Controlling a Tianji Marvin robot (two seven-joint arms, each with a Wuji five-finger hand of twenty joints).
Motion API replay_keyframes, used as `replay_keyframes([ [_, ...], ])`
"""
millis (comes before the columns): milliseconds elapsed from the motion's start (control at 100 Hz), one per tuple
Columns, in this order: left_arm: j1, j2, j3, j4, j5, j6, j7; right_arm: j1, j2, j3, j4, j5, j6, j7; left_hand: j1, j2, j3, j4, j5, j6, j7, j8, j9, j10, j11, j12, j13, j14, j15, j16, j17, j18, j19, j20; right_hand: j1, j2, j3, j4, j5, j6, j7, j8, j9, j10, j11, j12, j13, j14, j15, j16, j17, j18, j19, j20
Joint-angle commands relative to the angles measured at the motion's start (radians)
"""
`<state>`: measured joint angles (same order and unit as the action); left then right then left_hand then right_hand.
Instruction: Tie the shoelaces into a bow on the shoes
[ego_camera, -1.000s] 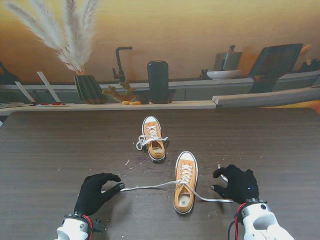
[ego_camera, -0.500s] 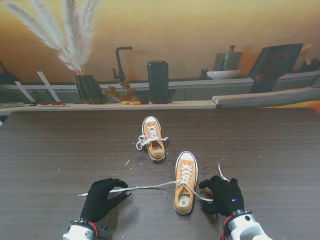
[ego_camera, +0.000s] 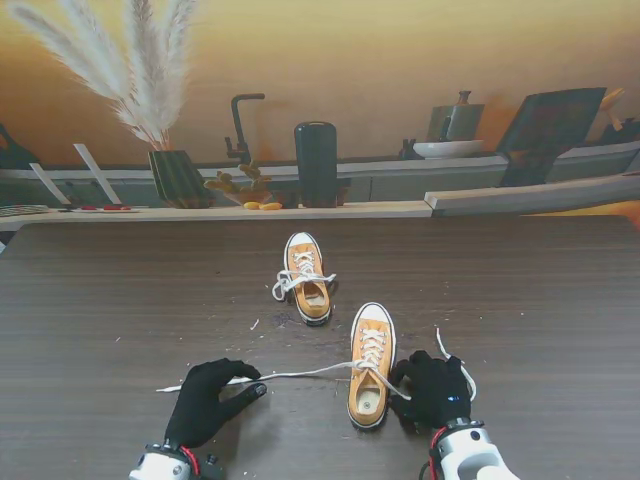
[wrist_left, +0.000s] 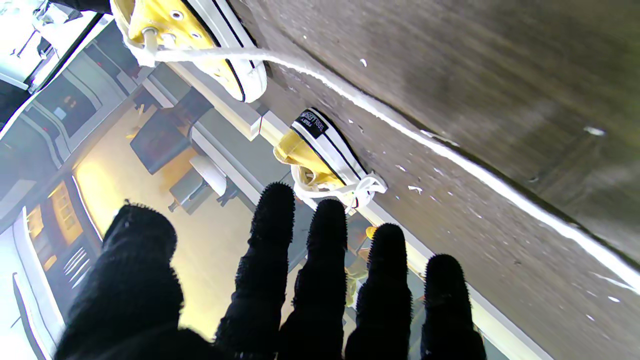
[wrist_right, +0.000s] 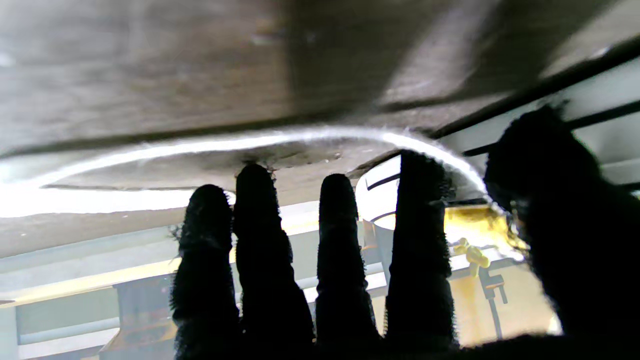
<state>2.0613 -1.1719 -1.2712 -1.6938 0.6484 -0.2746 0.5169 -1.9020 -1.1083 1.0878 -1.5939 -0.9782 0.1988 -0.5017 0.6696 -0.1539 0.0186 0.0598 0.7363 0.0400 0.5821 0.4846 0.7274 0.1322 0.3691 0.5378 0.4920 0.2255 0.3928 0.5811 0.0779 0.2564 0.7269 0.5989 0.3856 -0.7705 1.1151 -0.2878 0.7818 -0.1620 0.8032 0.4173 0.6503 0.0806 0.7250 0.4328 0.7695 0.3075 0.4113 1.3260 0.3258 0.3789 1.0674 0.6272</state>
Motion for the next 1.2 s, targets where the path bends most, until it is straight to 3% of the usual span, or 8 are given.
replay_keyframes([
  [0,0.002,-0.002,0.002,-0.004,0.003,-0.003,-0.014,0.011,-0.010,-0.007,0.026,0.004,0.007,0.020,0.014,0.000,0.008,0.007,-0.010,-0.055,-0.005,-0.007,-0.029,-0.021,-0.019,-0.019,-0.017,-0.009,-0.013,-0.021,-0.014,0.024,-0.009,0.000,0.048,-0.008,0.032,-0.047,0.019,-0.048,0.085,-0.057,0.030,0.009,0.004,-0.006,0.035,-0.011,-0.068,-0.068,0.007,0.010,0.022,-0.015],
  [240,0.001,-0.002,0.002,-0.003,0.004,-0.006,-0.010,0.053,-0.030,-0.028,0.076,0.066,0.002,-0.028,0.019,0.005,0.010,0.007,-0.008,-0.054,-0.004,-0.006,-0.030,-0.022,-0.019,-0.019,-0.020,-0.008,-0.014,-0.021,-0.014,0.024,-0.010,0.006,0.092,0.046,0.082,-0.023,0.198,-0.168,0.228,-0.119,0.172,-0.011,-0.001,-0.003,0.075,-0.008,-0.060,-0.075,0.020,0.013,0.036,-0.025],
  [480,-0.002,-0.004,0.004,-0.002,0.002,-0.011,-0.005,0.015,-0.058,0.031,0.039,0.143,-0.058,-0.100,0.024,0.007,0.010,0.005,-0.003,-0.052,0.000,-0.005,-0.026,-0.018,-0.016,-0.018,-0.019,-0.006,-0.011,-0.020,-0.014,0.022,-0.010,0.010,0.115,0.071,0.095,-0.027,0.201,-0.113,0.247,0.021,0.246,-0.002,0.000,0.015,0.114,0.017,-0.063,-0.158,0.010,0.013,0.032,-0.039],
  [590,-0.004,-0.005,0.005,-0.002,0.000,-0.015,-0.002,-0.024,-0.072,0.079,-0.016,0.217,-0.129,-0.104,0.026,0.007,0.010,0.005,-0.003,-0.052,0.001,-0.005,-0.026,-0.020,-0.015,-0.018,-0.019,-0.007,-0.010,-0.020,-0.015,0.016,-0.012,0.011,0.135,0.098,0.083,-0.025,0.186,-0.081,0.241,0.087,0.294,0.022,-0.046,-0.012,0.134,0.059,-0.093,-0.289,0.001,0.013,-0.011,-0.077],
  [760,-0.011,-0.006,0.010,-0.002,-0.009,-0.024,-0.006,-0.082,-0.090,0.145,-0.104,0.399,-0.241,-0.031,0.029,0.005,0.011,0.005,0.000,-0.049,0.003,-0.004,-0.024,-0.017,-0.013,-0.018,-0.019,-0.006,-0.008,-0.019,-0.015,0.009,-0.015,0.011,0.165,0.134,0.057,-0.020,0.156,-0.038,0.251,0.143,0.405,0.070,-0.175,-0.119,0.199,0.140,-0.134,-0.672,0.004,0.020,-0.084,-0.189],
  [930,-0.024,-0.008,0.021,0.003,-0.018,-0.027,-0.006,-0.104,-0.097,0.177,-0.144,0.526,-0.291,0.035,0.033,0.004,0.013,0.006,0.003,-0.049,0.008,-0.004,-0.018,-0.017,-0.009,-0.016,-0.016,-0.004,-0.005,-0.019,-0.017,0.004,-0.024,0.007,0.186,0.163,0.036,-0.016,0.119,0.015,0.284,0.162,0.608,0.065,-0.122,-0.125,0.353,0.180,-0.055,-0.801,0.099,0.039,-0.079,-0.350],
  [1090,-0.037,-0.007,0.033,0.004,-0.023,-0.025,-0.013,-0.112,-0.097,0.187,-0.172,0.628,-0.309,0.102,0.036,0.003,0.015,0.007,0.006,-0.045,0.011,-0.003,-0.014,-0.015,-0.006,-0.015,-0.012,-0.005,-0.002,-0.019,-0.018,-0.001,-0.033,0.003,0.198,0.178,0.015,-0.012,0.106,0.056,0.300,0.155,0.690,0.027,0.131,0.028,0.465,0.190,0.081,-0.730,0.229,0.095,-0.019,-0.412],
  [1190,-0.056,-0.008,0.050,0.013,-0.037,-0.033,-0.023,-0.114,-0.094,0.188,-0.185,0.666,-0.313,0.134,0.041,0.001,0.017,0.006,-0.005,-0.041,0.002,-0.010,-0.014,-0.012,-0.005,-0.016,-0.011,-0.004,0.000,-0.020,-0.024,-0.004,-0.068,-0.019,0.199,0.198,-0.012,-0.007,0.089,0.056,0.305,0.159,0.676,-0.004,0.308,0.128,0.474,0.147,0.362,-0.444,0.383,0.209,0.119,-0.411],
])
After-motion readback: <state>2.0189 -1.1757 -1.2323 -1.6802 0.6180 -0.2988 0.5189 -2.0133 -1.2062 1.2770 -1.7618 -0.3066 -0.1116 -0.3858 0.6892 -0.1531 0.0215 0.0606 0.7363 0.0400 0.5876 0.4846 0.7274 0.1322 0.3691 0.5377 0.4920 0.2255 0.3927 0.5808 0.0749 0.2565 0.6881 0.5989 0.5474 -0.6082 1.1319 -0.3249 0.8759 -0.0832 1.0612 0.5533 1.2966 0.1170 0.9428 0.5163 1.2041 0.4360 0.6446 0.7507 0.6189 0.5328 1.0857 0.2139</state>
